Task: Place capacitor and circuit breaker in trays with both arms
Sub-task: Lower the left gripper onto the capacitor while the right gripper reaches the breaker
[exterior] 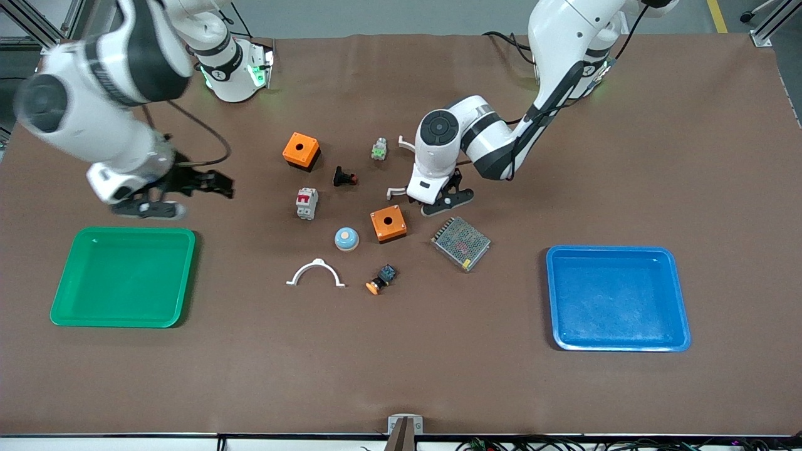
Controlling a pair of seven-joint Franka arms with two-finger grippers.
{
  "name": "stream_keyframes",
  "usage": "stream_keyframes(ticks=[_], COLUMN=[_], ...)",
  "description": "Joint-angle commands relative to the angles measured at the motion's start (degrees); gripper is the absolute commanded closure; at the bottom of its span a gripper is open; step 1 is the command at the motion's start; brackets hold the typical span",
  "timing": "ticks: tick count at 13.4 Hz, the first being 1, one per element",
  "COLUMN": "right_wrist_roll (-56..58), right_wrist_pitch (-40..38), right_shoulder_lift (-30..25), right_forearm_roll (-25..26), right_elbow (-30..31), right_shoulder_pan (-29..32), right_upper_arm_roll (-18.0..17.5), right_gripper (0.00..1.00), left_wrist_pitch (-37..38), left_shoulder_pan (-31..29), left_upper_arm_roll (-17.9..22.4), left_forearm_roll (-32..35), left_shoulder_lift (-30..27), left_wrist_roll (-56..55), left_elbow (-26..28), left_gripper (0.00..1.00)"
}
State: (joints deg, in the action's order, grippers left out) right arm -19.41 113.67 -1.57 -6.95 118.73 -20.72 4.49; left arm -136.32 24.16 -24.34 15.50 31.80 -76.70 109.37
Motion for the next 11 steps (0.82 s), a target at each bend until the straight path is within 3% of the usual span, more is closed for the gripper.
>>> stream_keyframes(ticks=[1, 7, 11], right_wrist_roll=[-6.6, -9.7, -12.7], right_wrist_pitch=[7.0, 22.3, 32.7], right_shoulder_lift=[-2.3, 1.5, 7.8], right_forearm_roll=[2.4, 2.5, 2.5], right_elbow=[7.7, 16.5, 19.3], right_shoulder_pan=[-5.9, -12.1, -15.8], right_upper_arm_roll=[0.6, 0.6, 0.6], right_gripper=[0.0, 0.0, 0.0], left_wrist_pitch=[-2.0, -2.6, -2.8], left_shoulder_pan=[0.5, 0.5, 0.6], left_upper_arm_roll=[0.2, 0.2, 0.1], left_forearm_roll=[2.4, 2.4, 2.4], left_shoulder_lift=[1.0, 2.6, 3.5], left_wrist_roll=[-1.9, -2.7, -2.7], left_elbow=[0.0, -0.1, -0.1], left_gripper=[0.31, 0.42, 0.59])
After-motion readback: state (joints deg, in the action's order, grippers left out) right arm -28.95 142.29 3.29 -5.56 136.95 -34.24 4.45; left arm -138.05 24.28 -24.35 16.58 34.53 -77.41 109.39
